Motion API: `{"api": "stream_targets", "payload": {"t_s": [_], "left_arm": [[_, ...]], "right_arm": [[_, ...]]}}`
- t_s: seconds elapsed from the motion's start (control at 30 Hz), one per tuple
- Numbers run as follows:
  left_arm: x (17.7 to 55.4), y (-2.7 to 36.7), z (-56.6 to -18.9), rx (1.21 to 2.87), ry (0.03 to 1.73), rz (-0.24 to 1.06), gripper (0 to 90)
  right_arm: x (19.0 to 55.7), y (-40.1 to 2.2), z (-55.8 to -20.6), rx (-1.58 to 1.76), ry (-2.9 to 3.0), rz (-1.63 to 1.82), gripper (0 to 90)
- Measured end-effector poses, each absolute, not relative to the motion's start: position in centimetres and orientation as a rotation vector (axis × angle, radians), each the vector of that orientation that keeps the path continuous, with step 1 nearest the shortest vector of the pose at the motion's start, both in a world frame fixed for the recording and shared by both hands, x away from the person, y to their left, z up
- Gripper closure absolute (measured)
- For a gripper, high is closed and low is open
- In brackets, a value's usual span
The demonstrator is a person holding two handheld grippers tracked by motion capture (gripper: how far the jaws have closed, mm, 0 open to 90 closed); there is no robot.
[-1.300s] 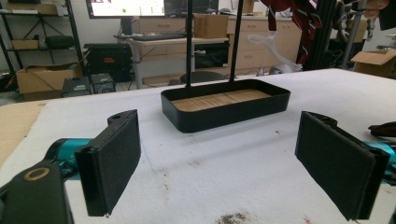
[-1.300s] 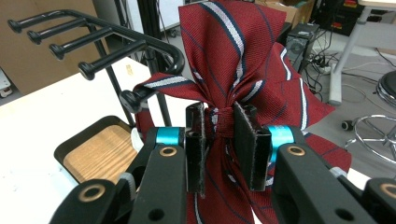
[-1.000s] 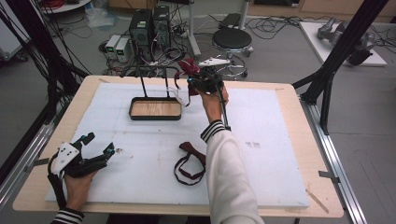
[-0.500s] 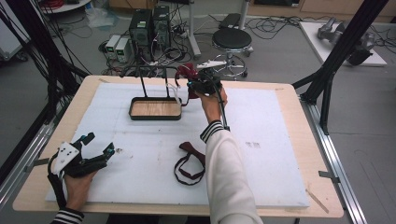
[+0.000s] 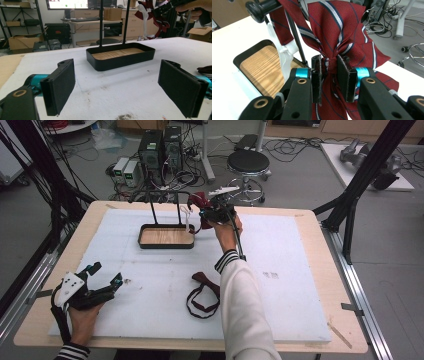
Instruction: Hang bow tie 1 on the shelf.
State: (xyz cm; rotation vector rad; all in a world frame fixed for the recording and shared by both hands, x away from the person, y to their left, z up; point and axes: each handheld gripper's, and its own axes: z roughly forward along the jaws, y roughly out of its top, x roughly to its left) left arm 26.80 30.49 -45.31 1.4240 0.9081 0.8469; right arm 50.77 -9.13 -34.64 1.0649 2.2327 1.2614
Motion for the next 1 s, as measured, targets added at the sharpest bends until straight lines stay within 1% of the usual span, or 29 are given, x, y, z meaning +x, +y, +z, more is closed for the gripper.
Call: {"api": "stream_targets", "payload": {"t_s": [0.13, 0.17, 0.2, 0.23, 0.27, 0.3, 0.33, 0.37, 0.4, 0.43, 0.47, 0.5, 0.67, 0.83, 0.87, 0.97, 1.0], "left_arm": [[26.8, 30.5, -45.3, 1.424, 0.908, 0.847, 14.8], [26.8, 30.5, -45.3, 1.423, 0.908, 0.846, 14.8], [26.8, 30.5, -45.3, 1.423, 0.908, 0.846, 14.8], [26.8, 30.5, -45.3, 1.425, 0.909, 0.847, 14.8], [26.8, 30.5, -45.3, 1.424, 0.908, 0.846, 14.8], [26.8, 30.5, -45.3, 1.424, 0.907, 0.846, 14.8], [26.8, 30.5, -45.3, 1.424, 0.908, 0.847, 14.7], [26.8, 30.5, -45.3, 1.424, 0.908, 0.847, 14.7], [26.8, 30.5, -45.3, 1.424, 0.908, 0.846, 14.8], [26.8, 30.5, -45.3, 1.424, 0.908, 0.846, 14.8], [26.8, 30.5, -45.3, 1.423, 0.908, 0.846, 14.8], [26.8, 30.5, -45.3, 1.423, 0.908, 0.846, 14.8], [26.8, 30.5, -45.3, 1.418, 0.907, 0.847, 14.8], [26.8, 30.5, -45.3, 1.416, 0.905, 0.849, 14.8], [26.8, 30.4, -45.3, 1.417, 0.905, 0.848, 14.8], [26.8, 30.5, -45.3, 1.423, 0.904, 0.852, 14.8], [26.8, 30.5, -45.3, 1.424, 0.904, 0.852, 14.8]], "right_arm": [[50.8, -9.3, -34.6, 1.067, 2.231, 1.265, 73.2], [50.8, -9.4, -34.6, 1.064, 2.232, 1.270, 70.3], [50.8, -9.4, -34.6, 1.064, 2.231, 1.272, 65.3], [50.8, -9.4, -34.6, 1.064, 2.231, 1.272, 65.3], [50.8, -9.5, -34.7, 1.063, 2.236, 1.271, 54.6], [50.8, -9.5, -34.7, 1.063, 2.236, 1.271, 54.6], [50.8, -9.4, -34.8, 1.056, 2.222, 1.252, 33.3], [50.8, -9.3, -34.8, 1.051, 2.216, 1.231, 28.2], [50.8, -9.3, -34.8, 1.046, 2.220, 1.231, 25.0], [50.8, -9.3, -34.8, 1.046, 2.220, 1.231, 25.0], [50.6, -9.3, -34.6, 1.030, 2.218, 1.236, 16.7], [50.5, -9.3, -34.5, 1.022, 2.221, 1.242, 13.4], [49.7, -9.8, -33.6, 0.989, 2.235, 1.275, 12.1], [48.0, -11.4, -32.3, 0.969, 2.210, 1.320, 11.9], [47.0, -12.3, -31.6, 0.957, 2.207, 1.328, 11.8], [45.8, -13.2, -30.5, 0.935, 2.202, 1.320, 11.6], [45.8, -13.2, -30.5, 0.935, 2.202, 1.320, 11.6]]}}
